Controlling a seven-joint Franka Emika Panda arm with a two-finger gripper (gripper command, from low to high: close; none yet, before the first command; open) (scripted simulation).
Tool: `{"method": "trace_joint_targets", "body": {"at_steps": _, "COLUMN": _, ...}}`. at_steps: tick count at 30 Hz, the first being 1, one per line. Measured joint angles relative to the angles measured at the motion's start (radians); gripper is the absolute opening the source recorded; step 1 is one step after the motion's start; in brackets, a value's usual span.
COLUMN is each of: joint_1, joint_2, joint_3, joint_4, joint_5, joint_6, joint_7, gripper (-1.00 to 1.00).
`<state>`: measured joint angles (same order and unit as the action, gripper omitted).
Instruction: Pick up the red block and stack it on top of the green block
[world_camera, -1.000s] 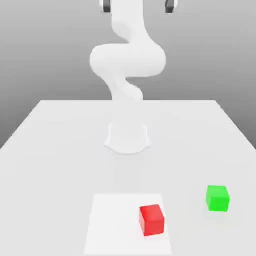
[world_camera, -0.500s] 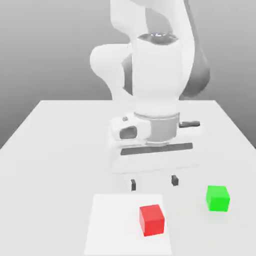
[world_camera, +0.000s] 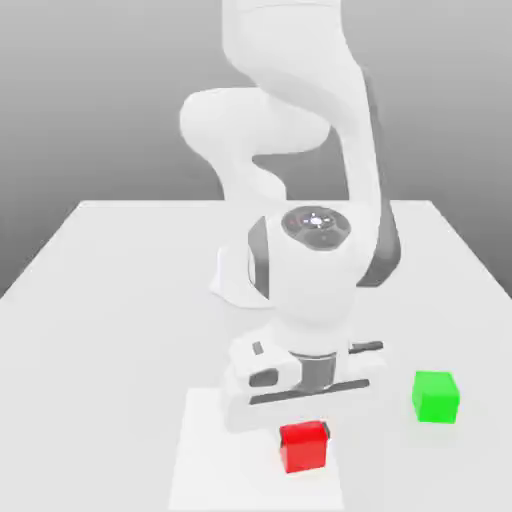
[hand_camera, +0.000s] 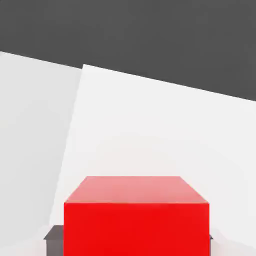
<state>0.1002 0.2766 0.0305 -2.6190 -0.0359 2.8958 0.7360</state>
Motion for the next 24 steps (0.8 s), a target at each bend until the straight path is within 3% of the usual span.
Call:
{"method": "trace_joint_targets", "body": {"at_steps": 6, "joint_1": 0.016, "joint_2": -0.176, "joint_3": 0.028, "joint_4": -0.027, "joint_5": 0.033, "joint_6": -0.149, "joint_7": 0.006, "gripper": -1.0}}
{"method": "trace_joint_targets", "body": {"at_steps": 19, "joint_1": 0.316, "joint_2": -0.3, "joint_3": 0.188, "joint_4": -0.054, "joint_5": 0.06, "joint_6": -0.243, "joint_7": 0.345, "gripper": -1.0}}
{"method": "trace_joint_targets", "body": {"at_steps": 24, "joint_1": 0.363, "joint_2": -0.2, "joint_3": 0.159, "joint_4": -0.05, "joint_5": -0.006, "joint_6": -0.149, "joint_7": 0.433, "gripper": -1.0}}
